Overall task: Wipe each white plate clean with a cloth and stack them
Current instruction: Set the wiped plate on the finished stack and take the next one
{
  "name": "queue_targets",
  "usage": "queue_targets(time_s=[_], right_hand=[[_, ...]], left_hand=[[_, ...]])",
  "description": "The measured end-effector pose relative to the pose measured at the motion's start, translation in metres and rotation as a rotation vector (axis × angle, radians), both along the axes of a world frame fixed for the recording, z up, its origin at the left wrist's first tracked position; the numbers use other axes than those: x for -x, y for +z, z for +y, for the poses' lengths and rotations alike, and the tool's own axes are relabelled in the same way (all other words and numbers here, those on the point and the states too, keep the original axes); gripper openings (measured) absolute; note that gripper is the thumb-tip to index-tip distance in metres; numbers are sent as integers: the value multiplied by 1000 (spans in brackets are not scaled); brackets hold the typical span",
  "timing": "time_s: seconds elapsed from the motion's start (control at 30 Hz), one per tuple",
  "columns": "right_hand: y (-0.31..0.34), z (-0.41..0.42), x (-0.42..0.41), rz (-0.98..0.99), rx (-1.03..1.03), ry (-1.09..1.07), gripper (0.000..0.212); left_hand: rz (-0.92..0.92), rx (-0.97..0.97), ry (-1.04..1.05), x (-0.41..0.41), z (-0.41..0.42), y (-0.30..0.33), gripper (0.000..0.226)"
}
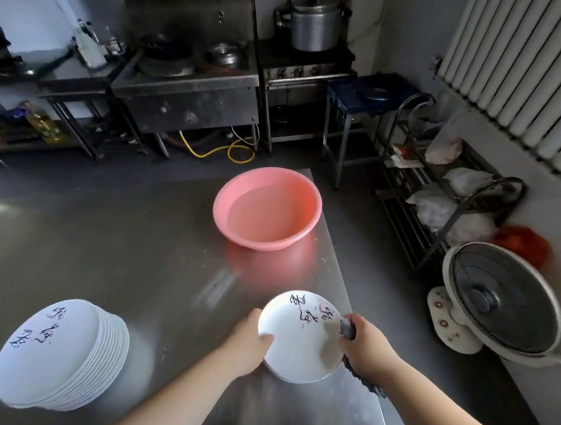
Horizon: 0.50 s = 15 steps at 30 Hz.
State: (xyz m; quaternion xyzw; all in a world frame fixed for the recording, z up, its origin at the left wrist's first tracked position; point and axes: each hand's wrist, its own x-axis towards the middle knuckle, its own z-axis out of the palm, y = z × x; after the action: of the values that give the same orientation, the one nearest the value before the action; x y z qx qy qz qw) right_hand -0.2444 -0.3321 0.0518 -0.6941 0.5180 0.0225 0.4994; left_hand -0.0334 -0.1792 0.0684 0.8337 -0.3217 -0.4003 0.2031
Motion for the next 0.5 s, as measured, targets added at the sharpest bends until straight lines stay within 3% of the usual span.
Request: queue_targets(time_s=[0.23,0.5], right_hand=[[-15,-5,-9,137,261,194,26],[-32,-9,-13,201,386,245,29]], left_hand=[[-281,-145,-96,4,-9,-25,39],[-486,-238,-173,6,-13,-43,56]])
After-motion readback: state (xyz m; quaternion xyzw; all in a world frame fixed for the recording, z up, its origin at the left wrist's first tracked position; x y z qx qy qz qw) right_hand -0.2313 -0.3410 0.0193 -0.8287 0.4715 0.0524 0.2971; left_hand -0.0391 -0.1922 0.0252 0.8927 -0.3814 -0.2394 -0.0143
